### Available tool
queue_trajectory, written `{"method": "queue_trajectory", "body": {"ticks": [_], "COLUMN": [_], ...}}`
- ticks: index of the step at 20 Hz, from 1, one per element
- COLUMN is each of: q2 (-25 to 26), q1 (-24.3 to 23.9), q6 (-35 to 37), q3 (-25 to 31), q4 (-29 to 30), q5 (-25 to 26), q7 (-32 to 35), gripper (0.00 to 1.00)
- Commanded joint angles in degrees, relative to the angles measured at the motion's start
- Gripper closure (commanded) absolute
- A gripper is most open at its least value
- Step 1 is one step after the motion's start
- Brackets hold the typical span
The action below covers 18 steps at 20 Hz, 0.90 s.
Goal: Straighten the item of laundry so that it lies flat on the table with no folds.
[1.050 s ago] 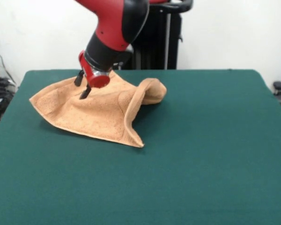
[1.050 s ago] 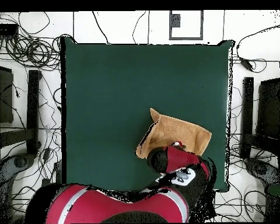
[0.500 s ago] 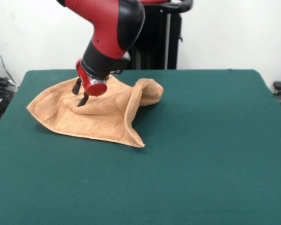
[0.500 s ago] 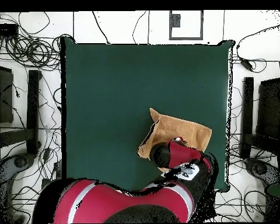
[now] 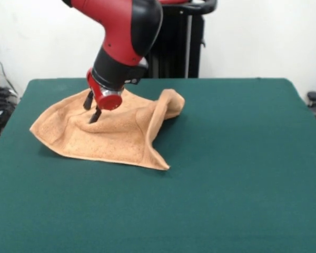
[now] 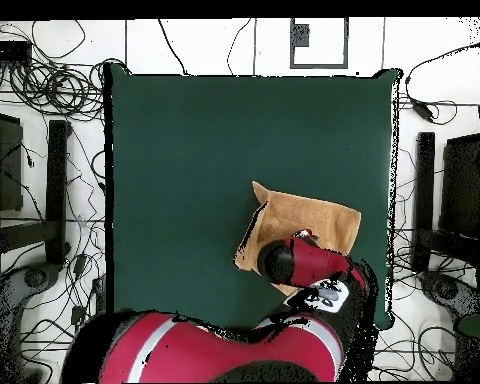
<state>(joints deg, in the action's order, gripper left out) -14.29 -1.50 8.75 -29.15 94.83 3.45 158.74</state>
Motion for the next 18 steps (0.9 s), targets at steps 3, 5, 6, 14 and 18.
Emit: {"method": "queue_trajectory", "body": {"ticks": [3,5,6,14,18], "q2": [-3.5,-3.9,-4.2,-5.9,-4.8], "q1": [-1.9,-2.2,-2.5,-4.1,-5.0], "q6": [-0.6,-0.4,-0.3,1.0,0.1], "q3": [15.4,16.0,16.4,19.3,20.3], "q4": [-5.2,-5.1,-5.1,-5.1,-6.5], "q5": [-5.1,-5.3,-5.2,-4.2,-3.8], "q7": [4.4,4.5,4.4,2.7,2.3], "gripper": [0.0,0.0,0.0,0.0,0.0]}}
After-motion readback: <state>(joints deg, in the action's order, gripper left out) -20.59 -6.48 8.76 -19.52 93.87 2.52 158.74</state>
